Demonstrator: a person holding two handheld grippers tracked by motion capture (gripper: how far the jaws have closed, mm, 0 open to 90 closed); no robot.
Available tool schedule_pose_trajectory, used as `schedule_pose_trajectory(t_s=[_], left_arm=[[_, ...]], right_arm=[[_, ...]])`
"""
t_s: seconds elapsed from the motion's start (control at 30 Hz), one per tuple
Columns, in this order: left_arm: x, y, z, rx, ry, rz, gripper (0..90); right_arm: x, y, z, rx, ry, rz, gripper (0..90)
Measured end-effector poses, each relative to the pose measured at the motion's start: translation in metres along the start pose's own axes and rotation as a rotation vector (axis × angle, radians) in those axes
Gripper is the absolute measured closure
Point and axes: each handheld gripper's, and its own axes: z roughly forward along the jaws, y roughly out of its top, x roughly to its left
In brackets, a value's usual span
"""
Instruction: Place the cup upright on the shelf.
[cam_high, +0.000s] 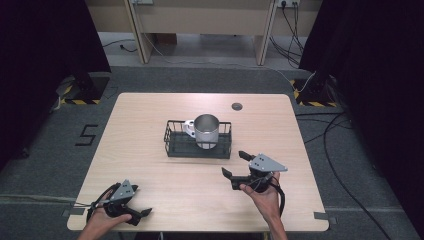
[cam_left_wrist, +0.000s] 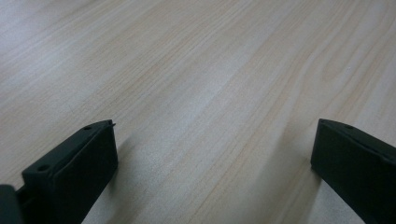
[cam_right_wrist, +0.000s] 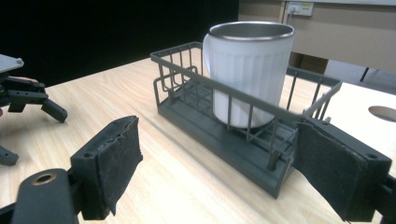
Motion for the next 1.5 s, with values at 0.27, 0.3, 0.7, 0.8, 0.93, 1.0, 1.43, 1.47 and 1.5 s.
schedule_pose_trajectory(t_s=[0.27,0.3,0.7,0.8,0.93,1.0,1.43,1.47,1.5], left_arm=[[0.000,0.000,0.000,0.000,-0.001,0.002,0.0],[0.000,0.000,0.000,0.000,-0.001,0.002,0.0],[0.000,0.000,0.000,0.000,-0.002,0.002,0.0],[0.000,0.000,0.000,0.003,-0.004,0.004,0.0],[0.000,0.000,0.000,0.003,-0.004,0.004,0.0],[0.000,0.000,0.000,0.003,-0.004,0.004,0.0],[0.000,0.000,0.000,0.003,-0.004,0.005,0.0],[0.000,0.000,0.000,0.003,-0.004,0.005,0.0],[0.000,0.000,0.000,0.003,-0.004,0.004,0.0]], right_arm=[[0.000,-0.015,-0.005,0.028,-0.005,0.030,15.1],[0.000,-0.017,-0.005,0.030,-0.004,0.033,15.1],[0.006,-0.028,-0.010,0.062,-0.006,0.042,15.1],[0.007,-0.035,-0.010,0.081,-0.011,0.044,15.1],[0.009,-0.040,-0.012,0.101,-0.013,0.048,15.1],[0.010,-0.042,-0.013,0.107,-0.017,0.045,15.1],[0.021,-0.056,-0.014,0.196,-0.021,0.024,15.0],[0.022,-0.057,-0.015,0.209,-0.025,0.024,15.0],[0.023,-0.058,-0.015,0.223,-0.032,0.023,15.0]])
